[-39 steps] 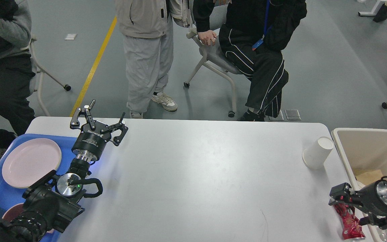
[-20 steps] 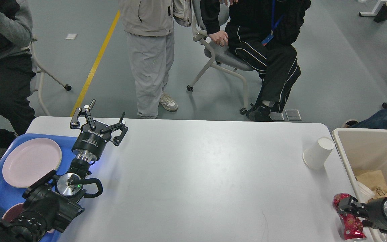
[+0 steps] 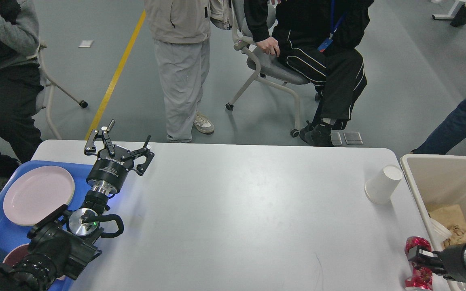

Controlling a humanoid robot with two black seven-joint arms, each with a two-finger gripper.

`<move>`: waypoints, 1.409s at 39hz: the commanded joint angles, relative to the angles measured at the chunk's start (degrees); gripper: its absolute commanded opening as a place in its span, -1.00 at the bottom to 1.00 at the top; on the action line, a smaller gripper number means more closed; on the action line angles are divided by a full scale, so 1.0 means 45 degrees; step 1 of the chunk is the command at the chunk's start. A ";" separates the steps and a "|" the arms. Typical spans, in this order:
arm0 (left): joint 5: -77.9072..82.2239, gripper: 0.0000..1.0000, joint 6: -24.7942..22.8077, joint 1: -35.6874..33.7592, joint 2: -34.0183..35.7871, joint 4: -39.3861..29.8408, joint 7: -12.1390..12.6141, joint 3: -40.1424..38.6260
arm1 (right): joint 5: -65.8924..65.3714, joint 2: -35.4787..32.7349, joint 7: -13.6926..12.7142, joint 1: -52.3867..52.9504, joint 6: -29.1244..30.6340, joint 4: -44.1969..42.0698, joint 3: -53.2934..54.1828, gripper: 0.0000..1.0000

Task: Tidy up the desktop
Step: 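Grasp the red snack bag with the right gripper, then lift the red snack bag and drop it into the white bin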

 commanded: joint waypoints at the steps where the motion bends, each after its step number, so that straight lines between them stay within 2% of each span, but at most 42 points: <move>1: 0.0020 0.98 0.0000 -0.0001 0.0000 0.0000 0.0000 0.0000 | -0.0001 -0.0036 -0.0001 0.0182 -0.0039 0.0027 0.0000 -1.00; 9: 0.0000 0.98 0.0000 -0.0001 0.0000 0.0000 0.0000 0.0000 | -0.0021 -0.0680 0.0057 0.1703 0.0195 0.0416 -0.0020 -1.00; 11: 0.0020 0.98 0.0000 -0.0001 0.0000 0.0000 0.0000 0.0000 | -0.0021 -0.0992 0.0077 0.2425 0.0293 0.0845 -0.0039 -1.00; 13: 0.0000 0.98 0.0000 -0.0001 0.0000 0.0000 0.0000 0.0000 | -0.0079 -0.1596 0.0057 0.3985 0.0973 0.1684 -0.0059 -1.00; 16: 0.0000 0.98 0.0000 -0.0001 0.0000 0.0000 0.0000 0.0000 | -0.0099 -0.1969 -0.0001 0.6073 0.2883 0.2388 -0.0059 -1.00; 20: 0.0020 0.98 0.0000 -0.0001 0.0000 0.0000 0.0000 0.0000 | -0.0079 -0.1951 -0.0021 0.9101 0.6748 0.2624 0.0136 -1.00; 21: 0.0020 0.98 0.0000 -0.0001 0.0000 0.0000 0.0000 0.0000 | -0.0060 -0.1834 -0.0021 1.0539 0.8459 0.2644 0.0272 -1.00; 23: 0.0000 0.98 0.0000 -0.0001 0.0019 0.0000 0.0000 0.0000 | -0.0002 -0.1484 -0.0040 1.1797 0.9857 0.2683 0.0429 -1.00; 31: 0.0000 0.98 0.0000 -0.0001 0.0000 0.0000 0.0000 0.0000 | 0.0135 0.0488 -0.0216 1.4438 0.9898 0.4204 0.0625 -1.00; 35: 0.0000 0.98 0.0000 -0.0001 0.0000 0.0000 -0.0020 0.0000 | 0.0135 0.1562 -0.0255 1.4752 0.9898 0.4577 0.0644 -1.00; 39: 0.0000 0.98 0.0000 -0.0001 0.0000 0.0000 -0.0020 0.0000 | 0.0077 0.1819 -0.0275 1.4383 0.9898 0.4305 0.0528 -1.00; 45: 0.0000 0.98 0.0000 -0.0001 0.0000 0.0000 -0.0020 0.0000 | -0.0099 0.1566 -0.0762 1.2724 0.9898 0.2082 -0.0076 -1.00; 50: 0.0000 0.98 0.0000 -0.0001 0.0000 0.0000 0.0000 0.0000 | -0.0040 0.0902 -0.0763 0.9934 0.9864 -0.1842 -0.0859 -1.00; 51: 0.0000 0.98 0.0000 -0.0001 0.0000 0.0000 0.0000 0.0000 | -0.0021 0.0824 -0.0763 0.9387 0.9689 -0.2448 -0.0860 -1.00; 52: 0.0000 0.98 0.0000 -0.0001 0.0000 0.0000 0.0000 0.0000 | 0.0076 0.0688 -0.0763 0.8163 0.9069 -0.3594 -0.0860 -1.00; 55: 0.0000 0.98 0.0000 -0.0001 0.0000 0.0000 0.0000 0.0000 | 0.0155 0.0628 -0.0763 0.6185 0.7525 -0.5358 -0.0840 -1.00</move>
